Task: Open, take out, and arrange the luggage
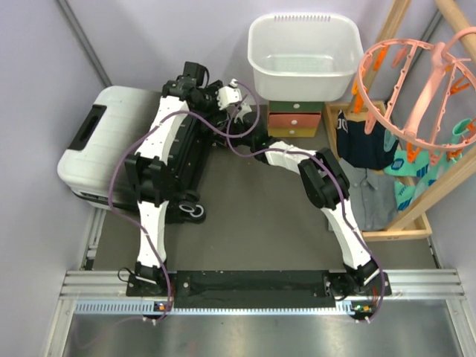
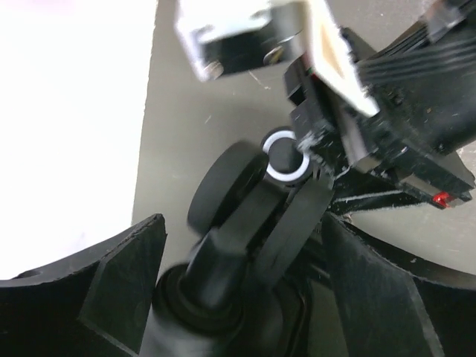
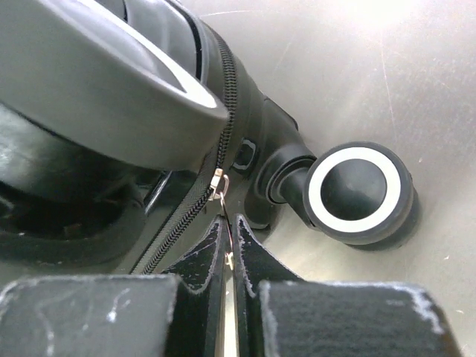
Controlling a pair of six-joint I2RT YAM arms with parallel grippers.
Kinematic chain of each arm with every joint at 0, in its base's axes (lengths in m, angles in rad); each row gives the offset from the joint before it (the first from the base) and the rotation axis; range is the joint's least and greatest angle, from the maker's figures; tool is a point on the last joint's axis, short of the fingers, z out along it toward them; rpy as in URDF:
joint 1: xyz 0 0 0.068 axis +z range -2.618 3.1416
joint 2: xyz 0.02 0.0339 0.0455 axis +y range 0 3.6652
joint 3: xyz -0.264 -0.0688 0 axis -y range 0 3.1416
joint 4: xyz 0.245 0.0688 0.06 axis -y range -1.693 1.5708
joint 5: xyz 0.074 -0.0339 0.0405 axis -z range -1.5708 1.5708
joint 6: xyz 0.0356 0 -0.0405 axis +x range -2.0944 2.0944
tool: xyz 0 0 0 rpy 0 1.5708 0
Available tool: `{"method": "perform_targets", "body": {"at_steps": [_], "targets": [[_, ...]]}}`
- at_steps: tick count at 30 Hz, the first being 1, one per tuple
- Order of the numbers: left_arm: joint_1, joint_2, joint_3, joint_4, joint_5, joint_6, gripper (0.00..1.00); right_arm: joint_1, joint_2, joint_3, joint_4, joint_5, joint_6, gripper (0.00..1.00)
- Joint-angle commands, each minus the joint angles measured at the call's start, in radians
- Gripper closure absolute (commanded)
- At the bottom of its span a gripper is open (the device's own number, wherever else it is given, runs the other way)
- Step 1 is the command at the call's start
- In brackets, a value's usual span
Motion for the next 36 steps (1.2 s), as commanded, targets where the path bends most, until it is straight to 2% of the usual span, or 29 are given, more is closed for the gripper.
{"method": "perform_targets", "body": {"at_steps": [1, 4, 7, 8, 10, 14, 17, 19, 26, 32, 36], "targets": [[-0.042, 0.068, 0.009, -0.084, -0.088, 0.1, 0.14, -0.003, -0.058, -0.011, -0.026, 0.028, -0.067, 1.0], [-0.047, 0.073, 0.007, -0.122, -0.111, 0.118, 0.28, -0.003, -0.059, -0.011, -0.025, 0.028, -0.064, 1.0], [-0.047, 0.059, 0.006, -0.263, -0.125, 0.205, 0.56, -0.004, -0.067, -0.016, -0.02, 0.026, -0.064, 1.0], [-0.047, 0.05, -0.002, -0.335, -0.132, 0.242, 0.78, -0.003, -0.068, -0.017, -0.019, 0.026, -0.064, 1.0], [-0.047, 0.04, -0.016, -0.363, -0.177, 0.242, 0.98, -0.003, -0.068, -0.017, -0.014, 0.026, -0.064, 1.0], [-0.047, 0.013, -0.061, -0.394, -0.221, 0.235, 1.0, -0.003, -0.062, -0.014, -0.002, 0.025, -0.058, 1.0], [-0.047, -0.028, -0.068, -0.386, -0.14, 0.207, 1.0, -0.003, -0.07, -0.028, 0.016, 0.014, -0.06, 1.0], [-0.047, -0.088, -0.088, -0.388, -0.038, 0.213, 1.0, -0.004, -0.097, -0.069, 0.029, 0.008, -0.072, 1.0], [-0.09, -0.347, -0.417, -0.334, 0.052, 0.262, 1.0, -0.003, -0.215, -0.266, 0.122, -0.024, -0.135, 1.0], [-0.126, -0.437, -0.476, -0.471, 0.089, 0.275, 1.0, -0.001, -0.321, -0.459, 0.213, -0.075, -0.156, 1.0], [-0.189, -0.513, -0.539, -0.472, 0.029, 0.279, 1.0, -0.001, -0.386, -0.568, 0.262, -0.098, -0.143, 1.0]]}}
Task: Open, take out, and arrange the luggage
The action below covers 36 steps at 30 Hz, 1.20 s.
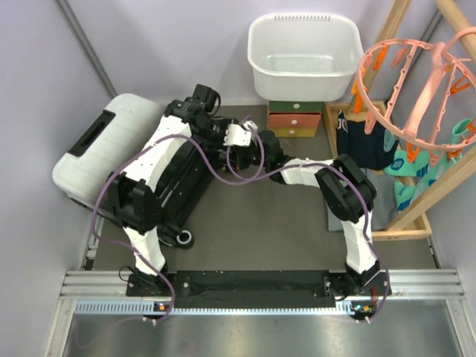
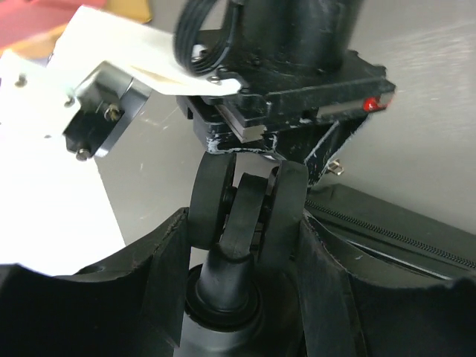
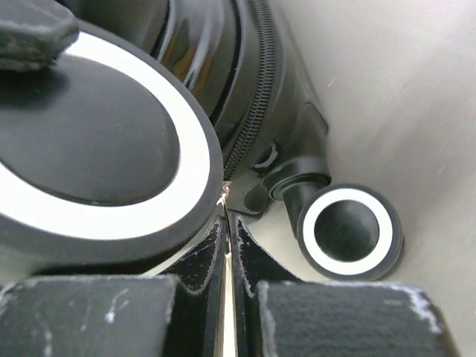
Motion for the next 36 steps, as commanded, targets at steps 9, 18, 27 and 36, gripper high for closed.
{"method": "perform_targets", "body": {"at_steps": [9, 18, 27, 36], "targets": [[-0.159, -0.252, -0.096, -0.432, -0.001, -0.151, 1.0, -0.055, -0.111, -0.053, 0.057, 0.015, -0.001, 1.0], [-0.178, -0.229, -0.084, -0.382, -0.065, -0.241, 1.0, -0.085, -0.053, -0.002, 0.092, -0.012, 0.011, 1.0], [-0.196, -0.257, -0.108, -0.433, -0.056, -0.128, 1.0, -0.09, 0.065, 0.177, 0.103, -0.083, -0.017, 1.0], [-0.275, -0.337, -0.176, -0.391, -0.059, -0.117, 1.0, -0.072, 0.209, 0.409, 0.029, -0.155, -0.029, 1.0]]}}
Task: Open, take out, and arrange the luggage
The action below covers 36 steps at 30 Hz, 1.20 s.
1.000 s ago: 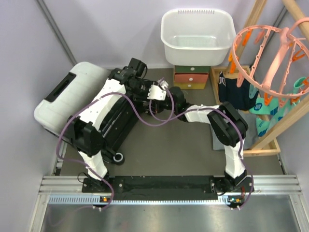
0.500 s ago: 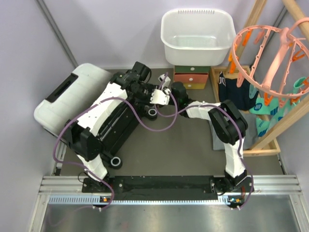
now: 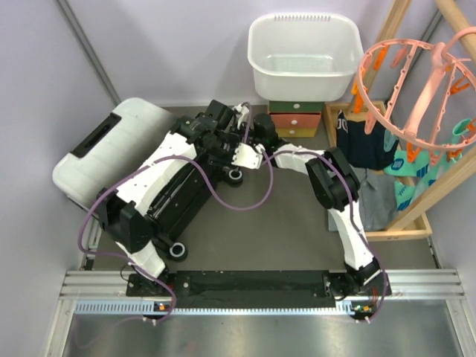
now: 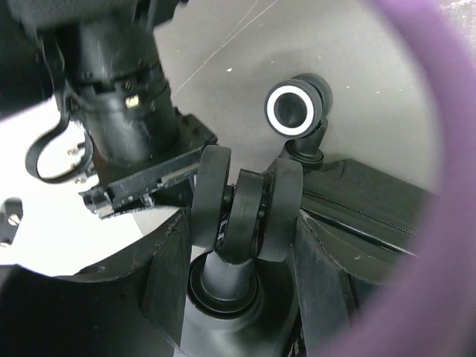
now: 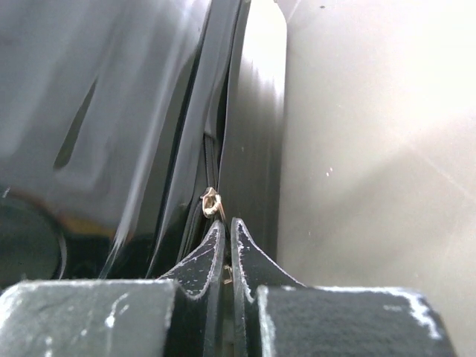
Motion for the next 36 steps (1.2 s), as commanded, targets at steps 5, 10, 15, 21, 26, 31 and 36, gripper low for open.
{"method": "perform_targets", "body": {"at_steps": [5, 10, 15, 21, 26, 31, 36], "targets": [[-0.1, -0.154, -0.002, -0.36, 0.156, -0.084, 1.0, 0.03, 0.128, 0.27, 0.013, 0.12, 0.084, 1.0], [-0.11, -0.162, -0.02, -0.352, 0.154, -0.089, 1.0, 0.041, 0.194, 0.396, -0.022, 0.2, 0.138, 1.0], [-0.11, -0.17, -0.036, -0.337, 0.136, -0.086, 1.0, 0.045, 0.182, 0.376, -0.019, 0.223, 0.126, 1.0], [-0.11, -0.173, -0.044, -0.332, 0.122, -0.099, 1.0, 0.05, 0.232, 0.457, -0.028, 0.236, 0.149, 1.0], [-0.112, -0.183, -0.05, -0.324, 0.108, -0.121, 1.0, 0.072, 0.277, 0.542, -0.053, 0.23, 0.141, 1.0], [-0.11, -0.208, -0.071, -0.303, 0.095, -0.133, 1.0, 0.078, 0.336, 0.636, -0.08, 0.243, 0.138, 1.0], [-0.112, -0.234, -0.097, -0.284, 0.044, -0.158, 1.0, 0.076, 0.314, 0.596, -0.1, 0.247, 0.12, 1.0]]}}
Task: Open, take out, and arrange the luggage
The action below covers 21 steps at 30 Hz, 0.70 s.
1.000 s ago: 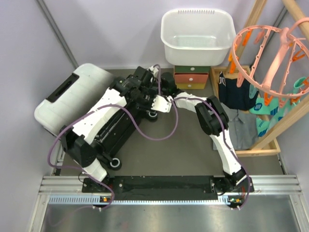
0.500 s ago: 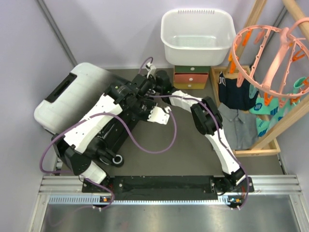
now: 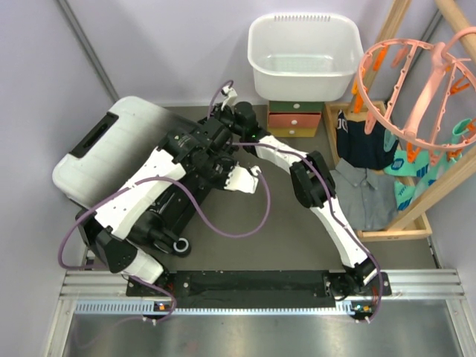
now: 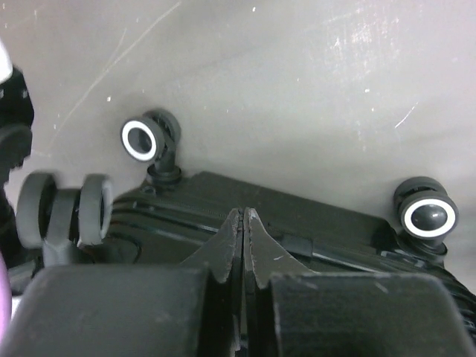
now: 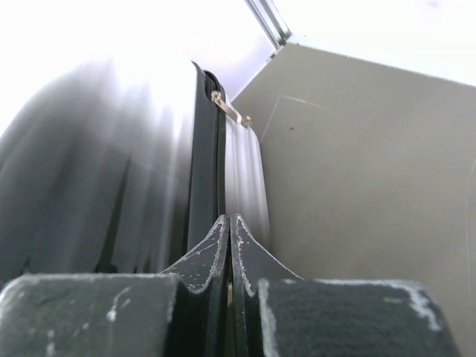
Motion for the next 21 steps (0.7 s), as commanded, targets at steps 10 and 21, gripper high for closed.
{"method": "perform_targets", "body": {"at_steps": [10, 21], "targets": [[0.004, -0.126, -0.103, 0.115, -0.168, -0.209, 1.0, -0.006, -0.138, -0.09, -0.1, 0.04, -0.158, 0.75], [0.166, -0.156, -0.04, 0.304, -0.404, -0.353, 0.97, -0.024, -0.471, -0.335, -0.442, 0.189, -0.35, 0.05]]}}
